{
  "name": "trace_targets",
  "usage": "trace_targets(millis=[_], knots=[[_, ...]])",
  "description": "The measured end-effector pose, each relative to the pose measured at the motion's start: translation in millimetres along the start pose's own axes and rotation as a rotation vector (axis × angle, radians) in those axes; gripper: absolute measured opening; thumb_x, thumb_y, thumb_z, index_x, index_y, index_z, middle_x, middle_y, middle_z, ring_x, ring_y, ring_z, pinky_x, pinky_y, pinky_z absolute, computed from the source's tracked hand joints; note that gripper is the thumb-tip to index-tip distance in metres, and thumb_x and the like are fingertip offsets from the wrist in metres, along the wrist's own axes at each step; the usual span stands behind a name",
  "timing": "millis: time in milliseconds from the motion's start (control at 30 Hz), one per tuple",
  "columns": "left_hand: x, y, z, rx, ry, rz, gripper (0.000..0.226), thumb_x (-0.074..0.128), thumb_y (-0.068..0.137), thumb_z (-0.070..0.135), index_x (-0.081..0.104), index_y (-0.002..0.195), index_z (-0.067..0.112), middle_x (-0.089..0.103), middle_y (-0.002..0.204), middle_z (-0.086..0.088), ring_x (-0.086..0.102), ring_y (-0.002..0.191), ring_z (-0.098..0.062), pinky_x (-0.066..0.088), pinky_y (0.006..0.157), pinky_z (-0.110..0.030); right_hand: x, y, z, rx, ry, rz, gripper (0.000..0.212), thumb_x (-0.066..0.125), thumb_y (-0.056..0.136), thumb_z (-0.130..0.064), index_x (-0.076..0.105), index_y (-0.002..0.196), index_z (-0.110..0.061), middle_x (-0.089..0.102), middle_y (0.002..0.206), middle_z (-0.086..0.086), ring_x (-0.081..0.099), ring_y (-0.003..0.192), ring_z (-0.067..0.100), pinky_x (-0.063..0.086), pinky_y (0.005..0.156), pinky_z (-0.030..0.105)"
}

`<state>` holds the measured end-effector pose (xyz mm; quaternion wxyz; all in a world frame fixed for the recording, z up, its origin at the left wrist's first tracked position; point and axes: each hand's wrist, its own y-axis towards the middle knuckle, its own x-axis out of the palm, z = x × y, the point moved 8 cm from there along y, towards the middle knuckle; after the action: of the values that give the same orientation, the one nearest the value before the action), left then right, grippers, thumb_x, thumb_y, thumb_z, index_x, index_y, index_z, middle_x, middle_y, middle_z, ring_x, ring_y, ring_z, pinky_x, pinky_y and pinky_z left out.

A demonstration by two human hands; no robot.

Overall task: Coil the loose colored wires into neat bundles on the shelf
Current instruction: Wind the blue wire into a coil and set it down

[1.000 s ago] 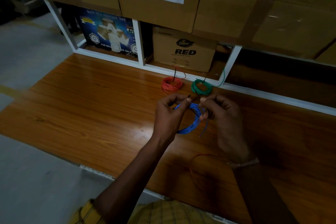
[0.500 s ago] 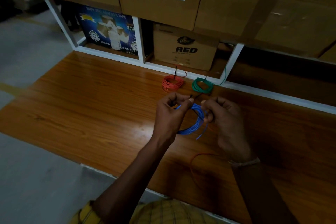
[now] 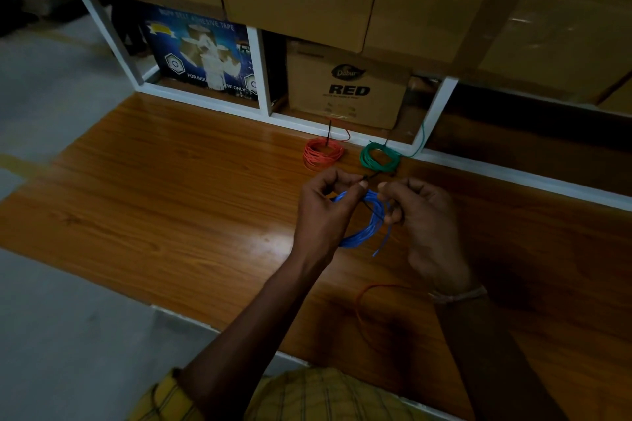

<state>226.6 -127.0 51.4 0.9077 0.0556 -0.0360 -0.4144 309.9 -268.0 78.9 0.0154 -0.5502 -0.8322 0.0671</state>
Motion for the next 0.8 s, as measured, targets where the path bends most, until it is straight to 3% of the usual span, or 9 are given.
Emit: trace_targets(millis=[133, 267, 433, 800], knots=[[0.4, 0.4, 0.9, 0.006, -0.001, 0.004, 0.005, 0.075, 0.095, 0.011, 0.073, 0.096, 0.006, 0.073, 0.093, -0.01, 0.07, 0.097, -0.022, 0.057, 0.087, -0.028, 0.5, -0.4, -0.3, 0.013, -0.018, 0.002, 0.018, 0.066, 0.09, -0.005, 0.068, 0.072, -0.007, 0.057, 0.048, -0.009, 0.05, 0.047, 0.01, 0.046, 0.063, 0.027], [1.4, 0.8, 0.3, 0.0, 0.007, -0.002, 0.006, 0.075, 0.095, 0.012, 0.073, 0.096, 0.006, 0.073, 0.094, -0.013, 0.07, 0.099, -0.024, 0.057, 0.093, -0.04, -0.3, -1.1, -0.5, 0.034, -0.027, 0.018, 0.018, 0.065, 0.09, -0.006, 0.069, 0.072, -0.008, 0.055, 0.047, -0.009, 0.051, 0.049, 0.01, 0.047, 0.063, 0.028], [1.8, 0.3, 0.7, 0.002, -0.009, -0.001, 0.007, 0.074, 0.095, 0.011, 0.072, 0.097, 0.004, 0.072, 0.095, -0.016, 0.069, 0.098, -0.023, 0.056, 0.09, -0.032, -0.7, -1.7, 0.1, 0.044, -0.013, 0.017, 0.017, 0.065, 0.09, -0.005, 0.069, 0.074, -0.007, 0.056, 0.047, -0.009, 0.05, 0.047, 0.009, 0.046, 0.062, 0.028], [3.0, -0.3, -1.0, -0.005, -0.02, -0.005, 0.009, 0.075, 0.095, 0.01, 0.072, 0.096, 0.002, 0.071, 0.094, -0.017, 0.069, 0.097, -0.028, 0.057, 0.091, -0.04, -2.2, 0.1, 5.7, 0.06, 0.023, 0.008, 0.018, 0.066, 0.089, -0.006, 0.068, 0.071, -0.008, 0.055, 0.047, -0.007, 0.05, 0.049, 0.011, 0.045, 0.064, 0.027]])
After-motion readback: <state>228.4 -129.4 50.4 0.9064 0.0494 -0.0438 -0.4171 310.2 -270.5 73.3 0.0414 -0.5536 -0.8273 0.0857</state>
